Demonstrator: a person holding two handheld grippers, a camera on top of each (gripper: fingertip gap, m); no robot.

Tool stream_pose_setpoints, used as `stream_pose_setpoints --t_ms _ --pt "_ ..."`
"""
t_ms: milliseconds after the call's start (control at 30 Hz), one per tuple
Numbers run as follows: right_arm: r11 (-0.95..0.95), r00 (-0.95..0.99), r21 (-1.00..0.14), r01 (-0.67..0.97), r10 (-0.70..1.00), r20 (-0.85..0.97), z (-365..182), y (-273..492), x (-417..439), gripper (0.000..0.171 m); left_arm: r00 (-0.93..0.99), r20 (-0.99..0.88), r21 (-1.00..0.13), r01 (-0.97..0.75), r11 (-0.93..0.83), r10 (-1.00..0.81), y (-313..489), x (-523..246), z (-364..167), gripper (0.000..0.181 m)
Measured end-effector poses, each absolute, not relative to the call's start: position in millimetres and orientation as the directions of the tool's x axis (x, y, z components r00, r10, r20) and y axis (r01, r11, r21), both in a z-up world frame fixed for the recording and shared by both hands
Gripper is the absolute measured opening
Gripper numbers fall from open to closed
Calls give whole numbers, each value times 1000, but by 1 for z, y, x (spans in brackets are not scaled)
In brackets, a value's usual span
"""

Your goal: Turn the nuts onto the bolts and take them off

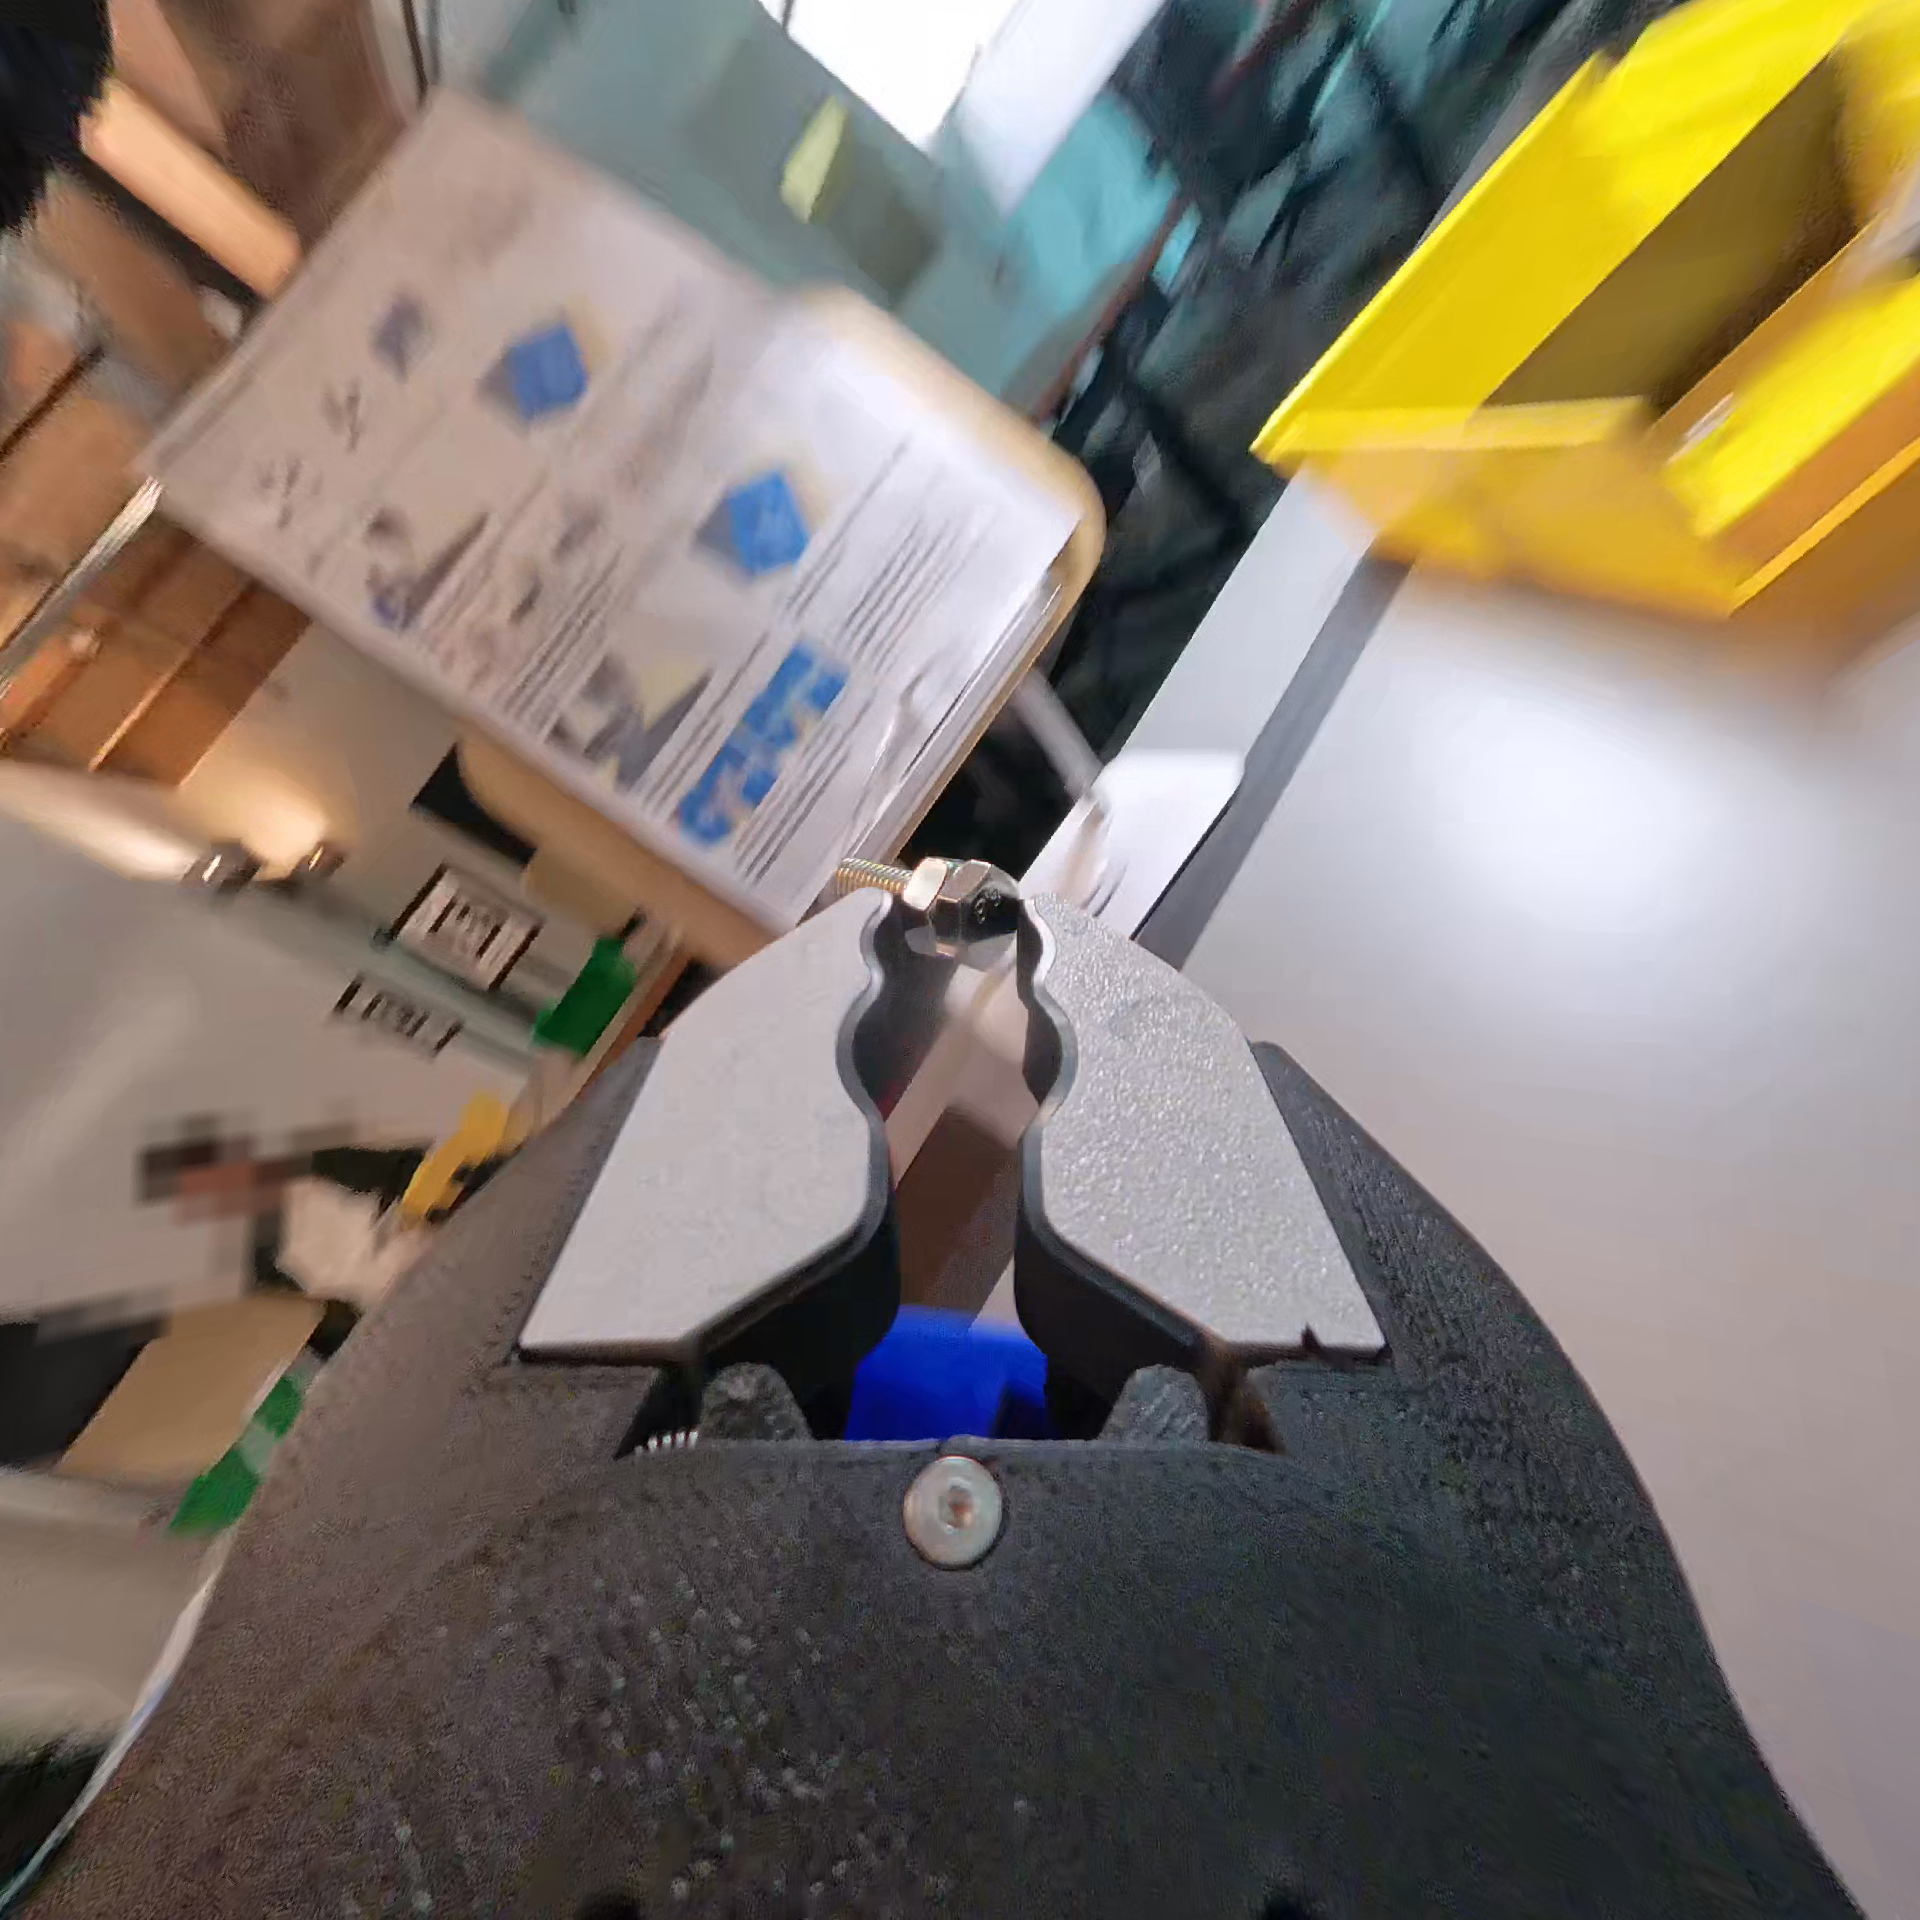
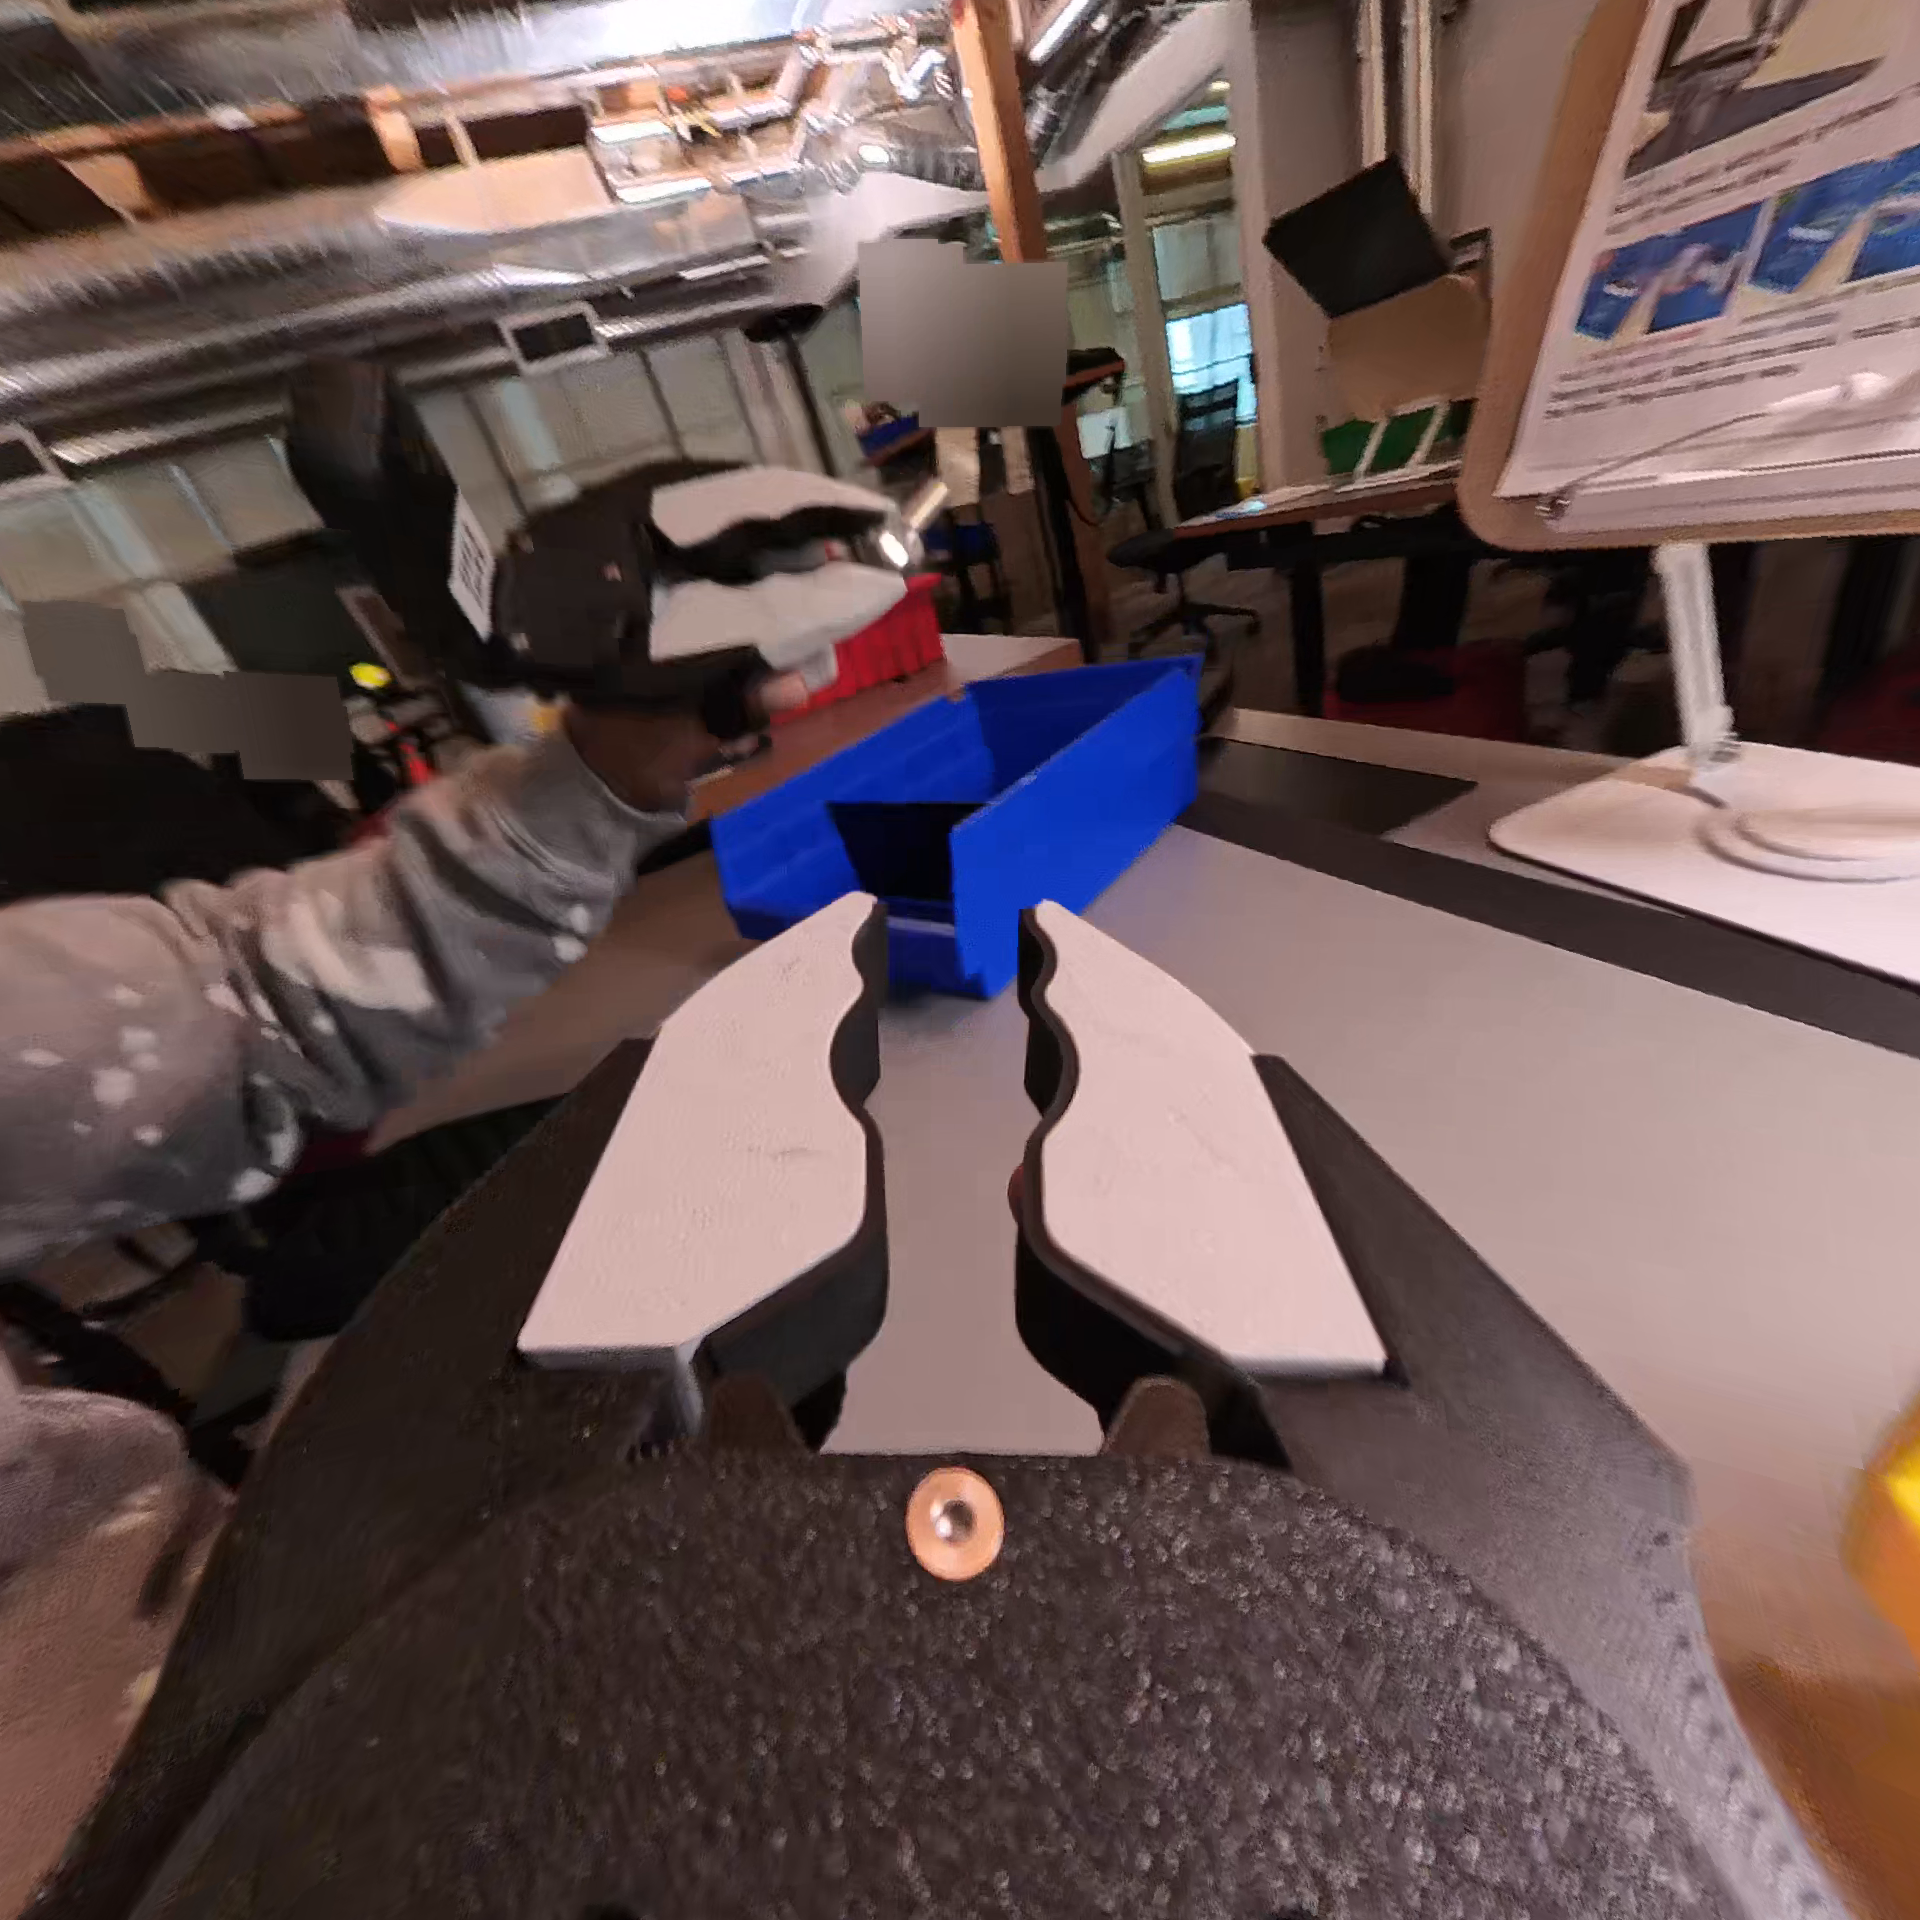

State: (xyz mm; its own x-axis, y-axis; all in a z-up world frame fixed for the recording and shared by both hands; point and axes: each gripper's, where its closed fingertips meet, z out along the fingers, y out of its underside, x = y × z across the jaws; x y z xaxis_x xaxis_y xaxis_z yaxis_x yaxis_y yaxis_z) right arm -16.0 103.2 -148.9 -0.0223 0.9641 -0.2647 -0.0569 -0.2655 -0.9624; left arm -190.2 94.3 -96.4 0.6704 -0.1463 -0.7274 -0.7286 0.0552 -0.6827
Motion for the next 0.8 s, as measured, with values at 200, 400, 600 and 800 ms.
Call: stream_pose_setpoints --t_ms 200,400,600,800 --pt "-478 -381 -876 -57 822 -424 -86 94 -46 27 723 -634 -760 -520 389 -273 81 -66 -84 21" --pt "-620 -631 -785 23 600 -492 -51 86 -37 24 693 -669 -705 -477 525 -269 77 -19 -70 21" --pt "-527 -605 -850 12 673 -425 -51 81 -27 14 708 -616 -754 -404 518 -345 79 -14 -72 22" --pt "-190 -433 -977 -99 892 -129 -42 84 -16 9 723 -148 -976 2 216 -675 85 -29 -79 32"
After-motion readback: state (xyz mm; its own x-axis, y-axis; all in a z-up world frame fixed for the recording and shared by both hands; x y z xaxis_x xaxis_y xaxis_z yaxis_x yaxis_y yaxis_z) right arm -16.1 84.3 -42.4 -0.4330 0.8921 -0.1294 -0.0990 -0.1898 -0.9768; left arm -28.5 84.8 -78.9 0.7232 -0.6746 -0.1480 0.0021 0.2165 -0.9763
